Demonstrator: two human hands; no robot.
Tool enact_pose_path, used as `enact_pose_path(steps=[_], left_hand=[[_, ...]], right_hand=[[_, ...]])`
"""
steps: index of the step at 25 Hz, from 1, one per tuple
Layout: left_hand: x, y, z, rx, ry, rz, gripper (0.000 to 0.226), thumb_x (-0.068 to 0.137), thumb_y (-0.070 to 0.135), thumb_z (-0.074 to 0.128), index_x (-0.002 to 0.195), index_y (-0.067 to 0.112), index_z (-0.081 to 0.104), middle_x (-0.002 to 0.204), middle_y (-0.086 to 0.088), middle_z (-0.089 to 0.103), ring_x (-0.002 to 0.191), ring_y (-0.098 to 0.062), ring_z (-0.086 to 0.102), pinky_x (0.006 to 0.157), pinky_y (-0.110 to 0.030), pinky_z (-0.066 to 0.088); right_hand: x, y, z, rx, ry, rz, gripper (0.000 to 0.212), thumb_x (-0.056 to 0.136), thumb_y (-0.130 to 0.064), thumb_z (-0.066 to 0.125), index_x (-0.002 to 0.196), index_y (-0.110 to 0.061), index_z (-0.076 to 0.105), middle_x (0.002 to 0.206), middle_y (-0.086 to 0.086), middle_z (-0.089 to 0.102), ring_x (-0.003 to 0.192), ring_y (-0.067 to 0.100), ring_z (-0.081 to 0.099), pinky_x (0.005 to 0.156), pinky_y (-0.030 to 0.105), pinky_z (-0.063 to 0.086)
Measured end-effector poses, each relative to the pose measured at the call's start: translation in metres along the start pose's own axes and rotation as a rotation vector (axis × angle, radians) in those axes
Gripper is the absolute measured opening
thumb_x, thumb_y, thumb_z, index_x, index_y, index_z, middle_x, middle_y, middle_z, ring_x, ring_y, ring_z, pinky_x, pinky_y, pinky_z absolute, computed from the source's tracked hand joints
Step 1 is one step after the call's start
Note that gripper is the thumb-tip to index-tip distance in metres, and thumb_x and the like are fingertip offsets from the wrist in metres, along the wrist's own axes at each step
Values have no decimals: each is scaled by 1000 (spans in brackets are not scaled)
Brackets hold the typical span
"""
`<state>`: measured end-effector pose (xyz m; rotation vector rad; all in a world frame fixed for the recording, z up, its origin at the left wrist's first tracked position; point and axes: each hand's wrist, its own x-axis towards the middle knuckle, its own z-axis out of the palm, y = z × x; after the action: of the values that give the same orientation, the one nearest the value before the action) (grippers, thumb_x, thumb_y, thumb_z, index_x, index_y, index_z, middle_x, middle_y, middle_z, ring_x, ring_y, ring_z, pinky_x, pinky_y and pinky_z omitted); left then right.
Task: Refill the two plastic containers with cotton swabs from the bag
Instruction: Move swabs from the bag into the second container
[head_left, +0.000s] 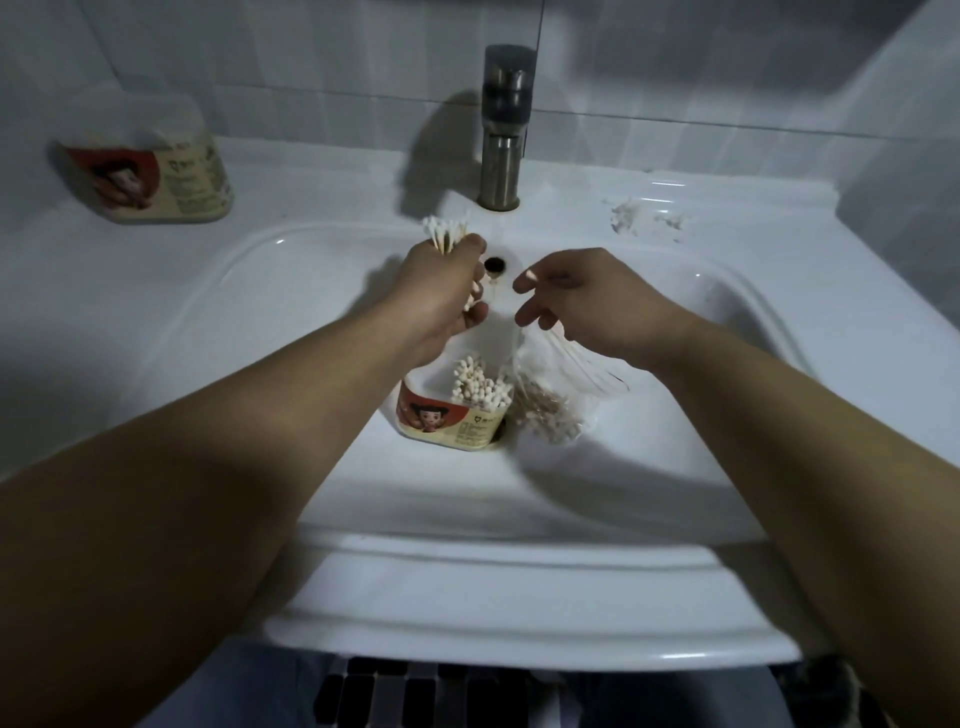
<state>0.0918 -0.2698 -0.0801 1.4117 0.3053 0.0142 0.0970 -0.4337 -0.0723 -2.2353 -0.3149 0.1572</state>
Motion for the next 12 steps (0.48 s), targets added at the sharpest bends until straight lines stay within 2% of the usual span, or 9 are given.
enact_pose_path(steps=[2,4,7,9,12], left_hand=[[-3,0,-1,-12,-83,-29,18,106,22,52,102,9,64,75,-1,59,62,-12,57,60,-26,55],[-8,-2,0,29,-216,-60,25,107,24,50,115,6,66,86,-5,72,76,-16,71,70,-31,61],[-15,-5,3,16,-398,-90,22,108,24,50,111,10,66,96,-7,78,94,-23,76,79,-38,63],[-17,-5,4,9,-438,-83,21,107,24,51,112,10,66,96,-7,77,92,-22,76,79,-38,63],[-16,-5,3,53,-416,-81,19,107,25,51,109,10,64,83,-2,66,72,-14,66,70,-33,61]], right_hand=[[2,-1,-2,243,26,45,12,98,-14,54,97,-18,66,92,1,79,85,16,69,70,33,49],[4,-3,-4,398,63,41,15,99,-19,58,95,-13,72,99,7,77,90,21,70,75,38,54],[2,-4,-1,490,141,47,20,97,-18,64,94,-4,77,86,13,71,77,22,69,78,41,61],[0,-4,0,513,124,66,24,98,-18,63,91,1,75,76,12,66,69,21,66,75,40,61],[0,-2,-1,442,61,76,26,99,-25,62,92,-4,76,81,8,72,79,21,71,75,37,56]])
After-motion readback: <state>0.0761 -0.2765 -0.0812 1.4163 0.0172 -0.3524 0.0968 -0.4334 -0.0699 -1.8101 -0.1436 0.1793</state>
